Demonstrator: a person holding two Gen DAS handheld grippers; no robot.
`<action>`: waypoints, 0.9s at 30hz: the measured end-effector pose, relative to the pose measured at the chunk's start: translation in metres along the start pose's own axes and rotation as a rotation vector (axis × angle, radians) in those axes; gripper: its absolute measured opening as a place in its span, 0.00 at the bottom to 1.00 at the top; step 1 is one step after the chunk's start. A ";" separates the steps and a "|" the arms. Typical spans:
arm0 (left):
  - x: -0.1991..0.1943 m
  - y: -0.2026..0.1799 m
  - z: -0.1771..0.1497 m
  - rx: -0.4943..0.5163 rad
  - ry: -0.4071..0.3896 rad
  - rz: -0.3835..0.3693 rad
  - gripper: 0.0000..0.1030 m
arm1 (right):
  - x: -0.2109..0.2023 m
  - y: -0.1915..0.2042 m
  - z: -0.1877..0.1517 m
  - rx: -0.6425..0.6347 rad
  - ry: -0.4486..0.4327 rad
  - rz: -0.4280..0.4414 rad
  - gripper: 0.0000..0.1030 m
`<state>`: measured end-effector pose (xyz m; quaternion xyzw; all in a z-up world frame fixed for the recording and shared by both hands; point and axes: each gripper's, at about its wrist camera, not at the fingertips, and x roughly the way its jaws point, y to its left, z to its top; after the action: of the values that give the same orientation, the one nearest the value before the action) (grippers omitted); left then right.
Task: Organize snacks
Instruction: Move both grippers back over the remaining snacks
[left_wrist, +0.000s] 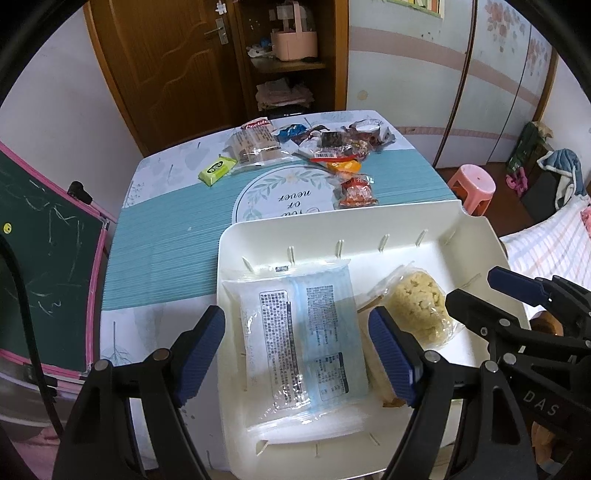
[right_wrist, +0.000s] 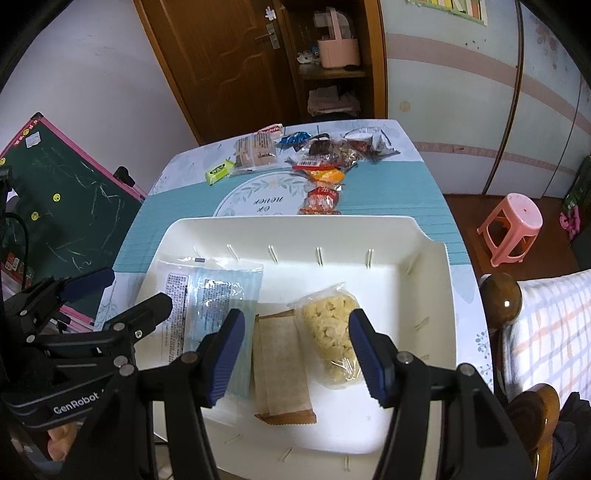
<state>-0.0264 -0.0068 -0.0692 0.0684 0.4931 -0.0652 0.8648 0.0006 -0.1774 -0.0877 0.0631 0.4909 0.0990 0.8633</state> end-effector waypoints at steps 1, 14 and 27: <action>0.001 -0.001 0.001 0.006 0.000 0.006 0.77 | 0.002 0.000 0.000 0.002 0.006 0.001 0.57; 0.000 0.009 0.025 0.042 -0.067 0.035 0.76 | 0.014 -0.001 0.022 -0.020 0.021 -0.011 0.57; -0.049 0.046 0.108 0.137 -0.138 -0.031 0.76 | -0.044 0.003 0.132 -0.090 -0.071 0.034 0.57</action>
<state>0.0481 0.0211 0.0303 0.1153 0.4278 -0.1166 0.8889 0.0918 -0.1866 0.0164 0.0359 0.4541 0.1335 0.8802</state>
